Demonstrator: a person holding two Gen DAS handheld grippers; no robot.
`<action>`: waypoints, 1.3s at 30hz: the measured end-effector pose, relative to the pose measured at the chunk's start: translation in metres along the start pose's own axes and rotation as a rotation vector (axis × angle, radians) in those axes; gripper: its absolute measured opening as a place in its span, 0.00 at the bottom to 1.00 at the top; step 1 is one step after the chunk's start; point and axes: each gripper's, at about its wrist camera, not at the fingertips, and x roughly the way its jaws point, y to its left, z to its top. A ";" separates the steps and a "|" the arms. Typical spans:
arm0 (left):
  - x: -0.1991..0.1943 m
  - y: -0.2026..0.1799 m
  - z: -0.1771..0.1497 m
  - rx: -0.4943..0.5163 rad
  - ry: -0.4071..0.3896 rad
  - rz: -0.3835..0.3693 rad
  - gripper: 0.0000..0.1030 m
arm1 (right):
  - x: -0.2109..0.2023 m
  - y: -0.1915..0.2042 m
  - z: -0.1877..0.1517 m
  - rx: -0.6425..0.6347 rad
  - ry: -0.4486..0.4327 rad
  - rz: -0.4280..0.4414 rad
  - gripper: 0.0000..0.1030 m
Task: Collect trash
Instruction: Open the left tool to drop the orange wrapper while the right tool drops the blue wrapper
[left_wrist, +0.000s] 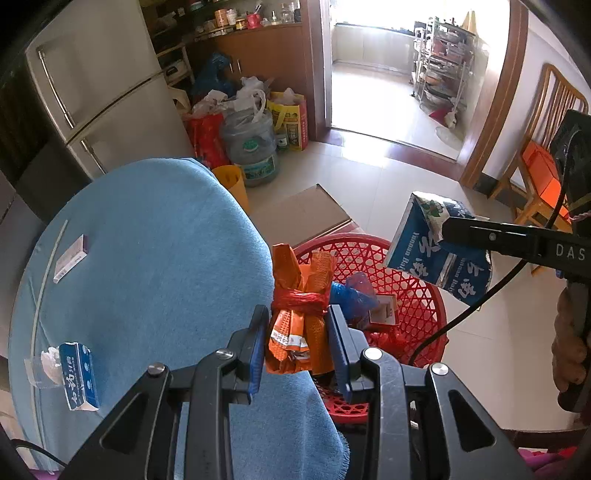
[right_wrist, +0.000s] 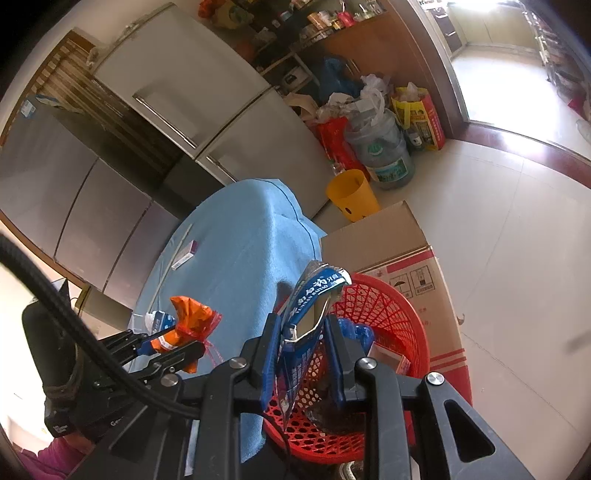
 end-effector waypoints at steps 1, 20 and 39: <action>0.000 0.000 0.000 0.002 0.000 0.000 0.33 | 0.000 0.000 0.000 0.002 0.001 -0.001 0.25; 0.013 -0.003 -0.003 0.017 0.029 0.002 0.43 | 0.013 -0.011 -0.005 0.066 0.070 -0.003 0.28; 0.006 0.021 -0.016 -0.008 0.005 0.130 0.54 | 0.031 0.005 -0.010 0.059 0.121 0.017 0.28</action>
